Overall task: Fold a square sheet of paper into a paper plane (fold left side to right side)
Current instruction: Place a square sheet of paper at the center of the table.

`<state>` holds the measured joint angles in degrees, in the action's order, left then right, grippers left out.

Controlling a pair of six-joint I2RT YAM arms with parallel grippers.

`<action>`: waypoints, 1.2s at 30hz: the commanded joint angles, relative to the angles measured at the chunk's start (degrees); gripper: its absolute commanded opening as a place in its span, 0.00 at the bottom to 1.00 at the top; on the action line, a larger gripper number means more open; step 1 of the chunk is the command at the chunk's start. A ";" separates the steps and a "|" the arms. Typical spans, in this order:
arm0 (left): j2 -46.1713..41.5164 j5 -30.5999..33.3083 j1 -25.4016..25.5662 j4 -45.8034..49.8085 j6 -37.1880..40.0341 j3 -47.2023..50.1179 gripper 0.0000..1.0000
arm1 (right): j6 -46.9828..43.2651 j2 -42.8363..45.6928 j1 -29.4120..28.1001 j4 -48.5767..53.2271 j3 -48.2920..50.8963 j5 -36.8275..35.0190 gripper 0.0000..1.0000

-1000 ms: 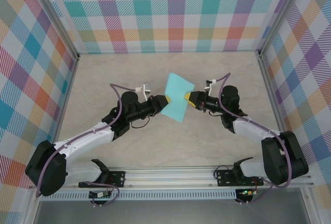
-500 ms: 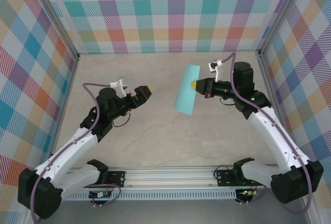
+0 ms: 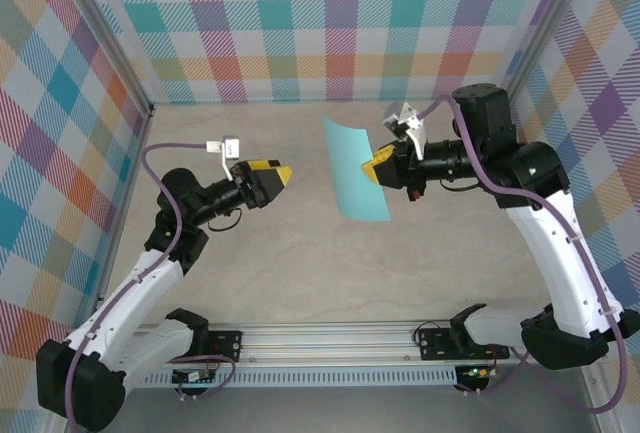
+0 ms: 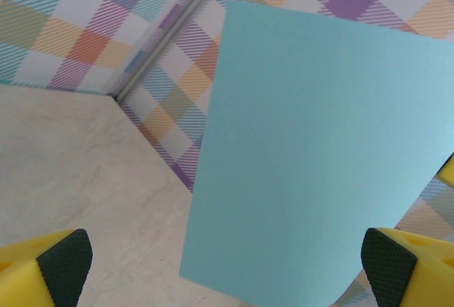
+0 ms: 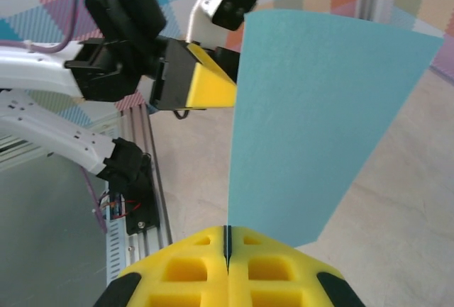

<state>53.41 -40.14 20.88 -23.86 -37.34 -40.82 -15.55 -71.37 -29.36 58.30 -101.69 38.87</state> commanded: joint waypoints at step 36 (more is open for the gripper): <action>13.63 8.18 8.82 21.26 5.01 -0.24 0.00 | 25.52 3.38 9.06 -23.94 42.59 -5.71 0.39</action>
<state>64.42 -34.52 29.50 -10.66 -33.32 -41.39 5.58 -66.28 -20.60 37.34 -63.24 34.96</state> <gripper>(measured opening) 0.047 0.348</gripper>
